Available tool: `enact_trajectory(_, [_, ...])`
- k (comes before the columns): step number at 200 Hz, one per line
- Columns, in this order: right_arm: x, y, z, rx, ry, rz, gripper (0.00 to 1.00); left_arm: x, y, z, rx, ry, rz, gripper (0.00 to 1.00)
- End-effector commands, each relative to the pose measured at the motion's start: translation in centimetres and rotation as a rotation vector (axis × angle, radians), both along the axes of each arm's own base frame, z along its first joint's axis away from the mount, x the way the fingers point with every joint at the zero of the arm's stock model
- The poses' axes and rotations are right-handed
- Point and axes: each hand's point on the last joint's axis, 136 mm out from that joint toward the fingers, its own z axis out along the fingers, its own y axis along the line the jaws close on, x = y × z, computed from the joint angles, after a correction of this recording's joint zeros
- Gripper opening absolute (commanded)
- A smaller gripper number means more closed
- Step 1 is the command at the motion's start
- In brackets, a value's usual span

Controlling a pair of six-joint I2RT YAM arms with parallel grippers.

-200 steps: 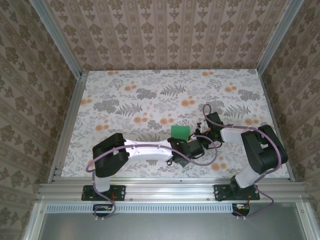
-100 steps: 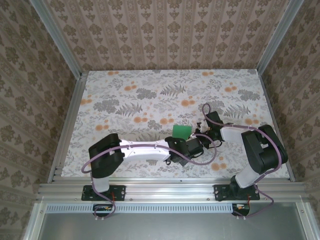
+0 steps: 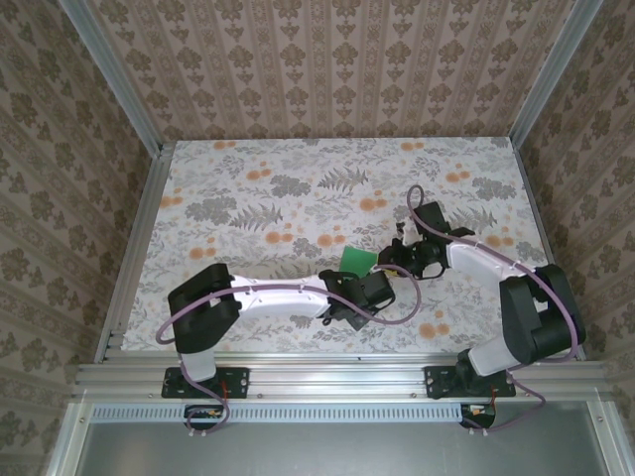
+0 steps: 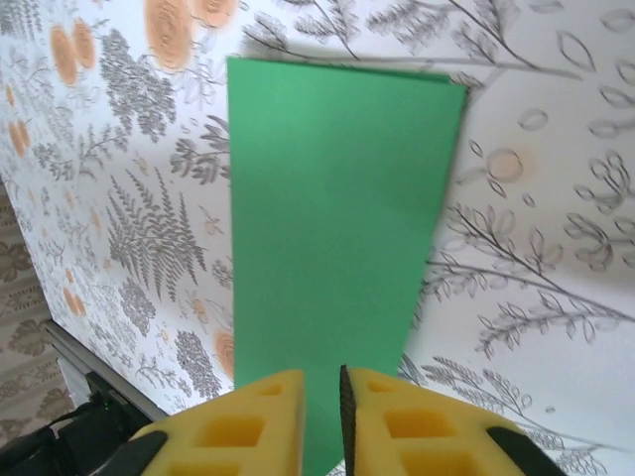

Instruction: Fold a paper plane with a square sheet of paper (pick it up from the middle)

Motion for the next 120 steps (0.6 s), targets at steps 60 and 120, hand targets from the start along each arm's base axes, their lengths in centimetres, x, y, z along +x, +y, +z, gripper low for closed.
enact_trajectory(60, [2.9,4.3,-2.6,-0.041,0.036,0.184,0.12,0.0,-0.2,1.0,-0.069,0.067,-0.009,0.00])
enact_trajectory(120, [1.9,3.4,-6.8,-0.169,0.093,0.320,0.13,0.6,0.1,0.8,-0.118,0.132,0.016,0.00])
